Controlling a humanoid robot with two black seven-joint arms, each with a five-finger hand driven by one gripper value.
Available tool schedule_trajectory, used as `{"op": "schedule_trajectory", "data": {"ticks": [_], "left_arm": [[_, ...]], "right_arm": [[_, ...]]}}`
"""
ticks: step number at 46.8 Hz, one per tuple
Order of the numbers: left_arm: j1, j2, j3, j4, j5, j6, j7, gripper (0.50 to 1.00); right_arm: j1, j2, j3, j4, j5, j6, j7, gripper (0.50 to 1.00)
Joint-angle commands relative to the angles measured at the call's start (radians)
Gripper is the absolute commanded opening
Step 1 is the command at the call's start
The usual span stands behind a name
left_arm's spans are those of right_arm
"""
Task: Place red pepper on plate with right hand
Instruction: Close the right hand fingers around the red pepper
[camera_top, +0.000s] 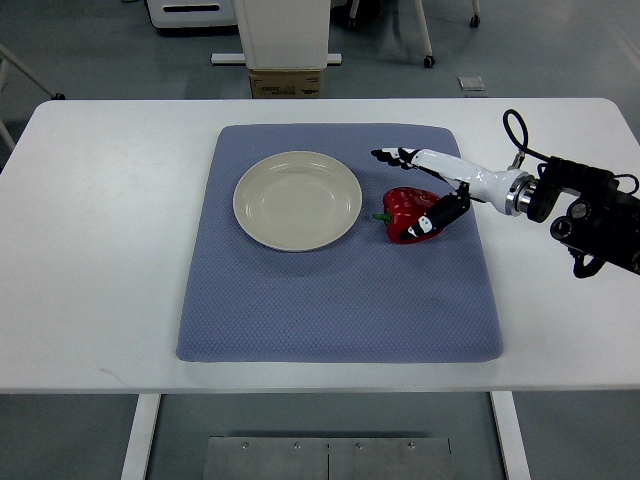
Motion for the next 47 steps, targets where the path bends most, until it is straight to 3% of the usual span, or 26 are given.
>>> {"op": "schedule_trajectory", "data": {"ticks": [1, 23, 47], "left_arm": [[0.000, 0.000, 0.000, 0.000, 0.000, 0.000, 0.000, 1.000], [0.000, 0.000, 0.000, 0.000, 0.000, 0.000, 0.000, 1.000], [0.000, 0.000, 0.000, 0.000, 0.000, 0.000, 0.000, 1.000]], "right_arm": [[-0.001, 0.010, -0.013, -0.019, 0.000, -0.001, 0.000, 0.966], [-0.002, 0.038, -0.047, -0.051, 0.000, -0.017, 0.000, 0.914], [-0.009, 0.052, -0.070, -0.095, 0.000, -0.017, 0.003, 0.893]]}}
